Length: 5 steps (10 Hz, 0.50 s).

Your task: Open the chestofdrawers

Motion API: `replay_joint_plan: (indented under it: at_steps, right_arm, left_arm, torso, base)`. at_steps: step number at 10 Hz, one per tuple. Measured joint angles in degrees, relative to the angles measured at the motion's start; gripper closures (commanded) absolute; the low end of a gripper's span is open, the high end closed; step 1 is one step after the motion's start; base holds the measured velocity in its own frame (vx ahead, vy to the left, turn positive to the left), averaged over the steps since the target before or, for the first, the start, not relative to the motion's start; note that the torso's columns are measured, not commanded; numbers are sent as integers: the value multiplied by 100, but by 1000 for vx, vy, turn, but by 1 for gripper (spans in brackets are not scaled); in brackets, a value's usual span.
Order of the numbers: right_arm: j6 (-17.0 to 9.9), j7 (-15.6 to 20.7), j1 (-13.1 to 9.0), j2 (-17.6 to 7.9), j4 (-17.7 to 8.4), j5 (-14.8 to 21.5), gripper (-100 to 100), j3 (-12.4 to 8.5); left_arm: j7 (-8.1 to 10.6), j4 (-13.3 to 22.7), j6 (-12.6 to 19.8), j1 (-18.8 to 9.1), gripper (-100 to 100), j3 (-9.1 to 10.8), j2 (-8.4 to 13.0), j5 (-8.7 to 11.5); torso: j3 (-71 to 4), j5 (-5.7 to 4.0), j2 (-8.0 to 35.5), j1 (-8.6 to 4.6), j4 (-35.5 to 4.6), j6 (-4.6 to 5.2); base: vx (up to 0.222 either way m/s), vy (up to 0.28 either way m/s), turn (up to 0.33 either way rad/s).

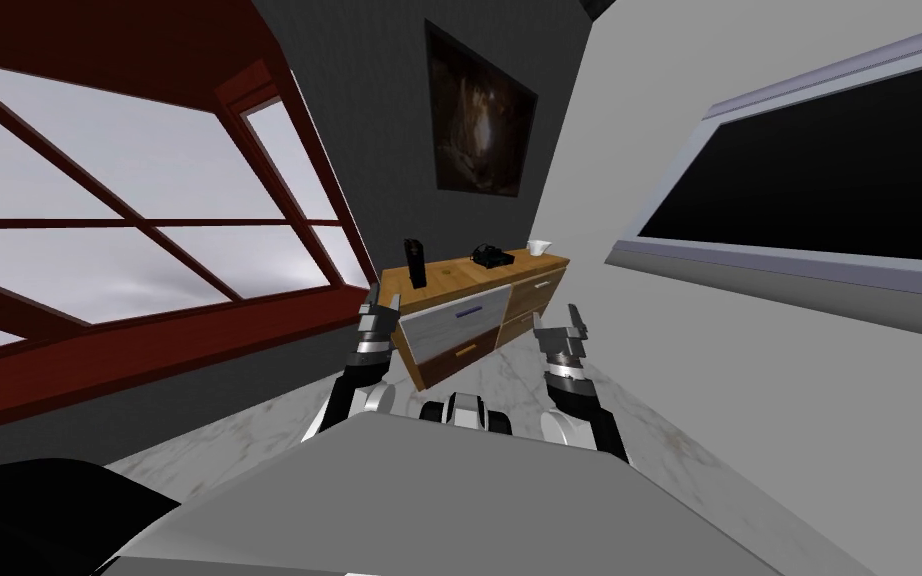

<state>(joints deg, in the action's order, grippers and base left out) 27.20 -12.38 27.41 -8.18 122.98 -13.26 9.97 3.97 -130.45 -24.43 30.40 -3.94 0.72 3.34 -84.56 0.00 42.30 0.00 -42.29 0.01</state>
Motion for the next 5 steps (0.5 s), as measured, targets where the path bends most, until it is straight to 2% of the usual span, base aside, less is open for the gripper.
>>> replay_joint_plan:
  at_steps: [5]
  right_arm:
    - [40, -676, -154, -53, -208, -562, -100, 272]
  left_arm:
    - [0, 0, 0, 0, 0, 0, 0, 0]
  torso:
    - [0, -1, -1, -1, 0, -1]
  base:
    - [22, -9, 54]
